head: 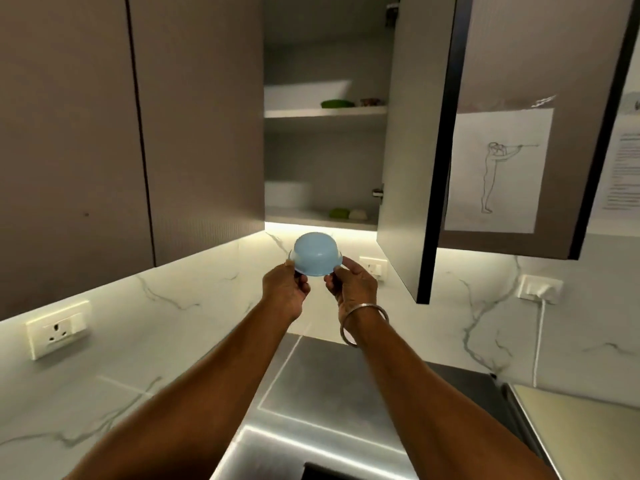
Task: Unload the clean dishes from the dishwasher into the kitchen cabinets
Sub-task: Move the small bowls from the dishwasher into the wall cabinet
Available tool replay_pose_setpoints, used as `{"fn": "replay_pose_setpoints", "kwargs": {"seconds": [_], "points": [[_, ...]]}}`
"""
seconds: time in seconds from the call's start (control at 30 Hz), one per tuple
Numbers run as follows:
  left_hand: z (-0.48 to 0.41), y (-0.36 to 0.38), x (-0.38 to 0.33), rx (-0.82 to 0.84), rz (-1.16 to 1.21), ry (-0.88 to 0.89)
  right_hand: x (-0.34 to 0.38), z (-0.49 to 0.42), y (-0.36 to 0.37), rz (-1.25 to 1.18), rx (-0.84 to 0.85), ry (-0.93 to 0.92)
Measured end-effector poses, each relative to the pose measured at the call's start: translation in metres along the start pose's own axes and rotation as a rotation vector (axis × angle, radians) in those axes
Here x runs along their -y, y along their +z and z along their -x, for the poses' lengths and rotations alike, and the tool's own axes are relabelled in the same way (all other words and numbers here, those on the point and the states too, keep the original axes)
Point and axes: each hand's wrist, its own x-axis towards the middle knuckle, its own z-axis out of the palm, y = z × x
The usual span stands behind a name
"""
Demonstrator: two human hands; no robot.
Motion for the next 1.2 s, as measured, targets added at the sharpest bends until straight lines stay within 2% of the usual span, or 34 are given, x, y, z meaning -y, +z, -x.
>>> {"fn": "replay_pose_setpoints", "kwargs": {"seconds": [0.3, 0.43, 0.73, 0.97, 1.2], "points": [[-0.061, 0.075, -0.074, 0.066, 0.07, 0.115, 0.043, -0.08, 0.092, -0.276, -0.142, -0.014], [-0.104, 0.101, -0.107, 0.101, 0.094, 0.155, 0.062, -0.121, 0.133, -0.334, -0.129, -0.029], [-0.193, 0.168, -0.177, 0.242, 0.141, 0.197, 0.116, -0.216, 0.194, -0.238, -0.051, -0.213], [-0.253, 0.22, -0.239, 0.249, 0.087, 0.356, 0.156, -0.286, 0.244, -0.122, 0.002, -0.307], [-0.308, 0.253, -0.286, 0.174, 0.023, 0.564, 0.185, -0.356, 0.28, 0.26, 0.044, -0.504]]}}
